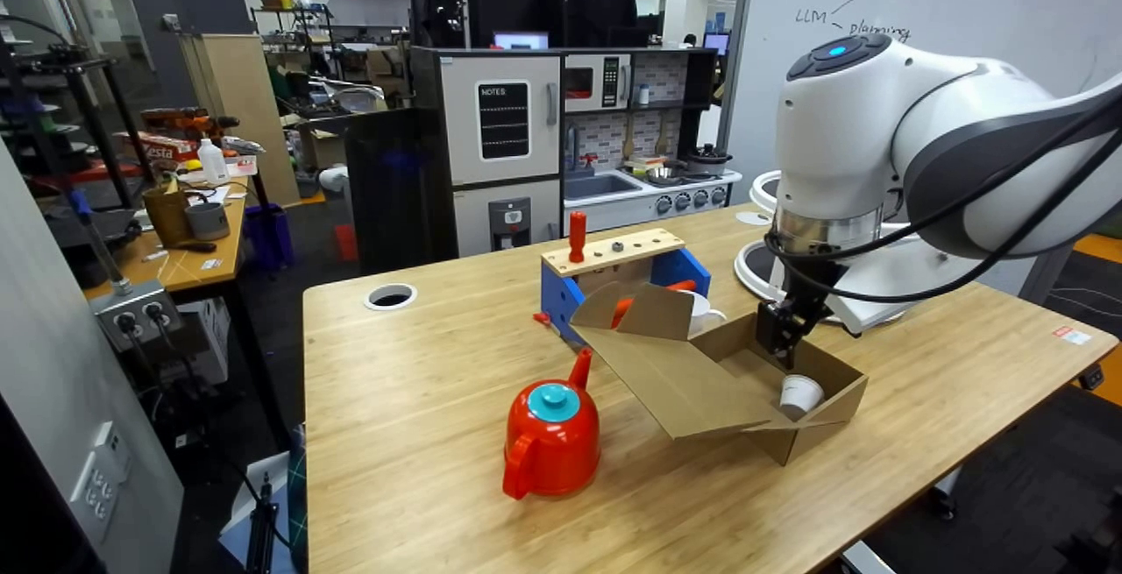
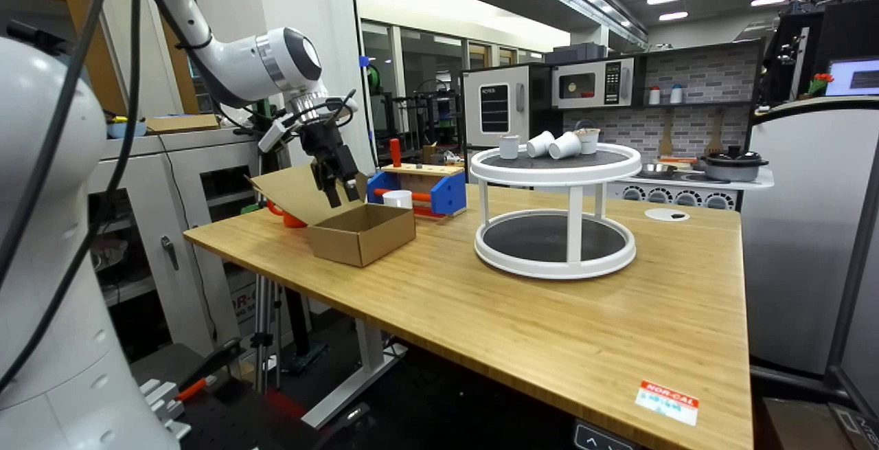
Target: Put one of the cups on the stand in the box and then put it back on the stand
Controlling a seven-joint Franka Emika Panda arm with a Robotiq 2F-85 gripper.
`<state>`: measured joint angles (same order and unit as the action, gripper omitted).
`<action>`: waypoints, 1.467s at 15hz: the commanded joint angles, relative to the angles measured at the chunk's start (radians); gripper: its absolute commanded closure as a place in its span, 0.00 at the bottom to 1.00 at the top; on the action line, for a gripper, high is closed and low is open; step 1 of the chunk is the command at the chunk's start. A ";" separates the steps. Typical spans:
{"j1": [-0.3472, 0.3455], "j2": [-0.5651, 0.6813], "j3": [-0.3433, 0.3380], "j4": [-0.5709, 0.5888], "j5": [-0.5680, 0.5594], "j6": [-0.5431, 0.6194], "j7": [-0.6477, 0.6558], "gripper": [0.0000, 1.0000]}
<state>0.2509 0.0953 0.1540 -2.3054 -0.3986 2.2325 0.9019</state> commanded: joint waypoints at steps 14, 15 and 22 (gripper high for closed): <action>-0.016 -0.059 0.013 -0.009 0.019 -0.001 -0.001 0.00; -0.016 -0.059 0.013 -0.009 0.019 -0.001 -0.001 0.00; -0.019 0.036 0.003 0.050 0.035 -0.013 -0.043 0.00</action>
<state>0.2477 0.0574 0.1554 -2.3091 -0.3453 2.2400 0.8709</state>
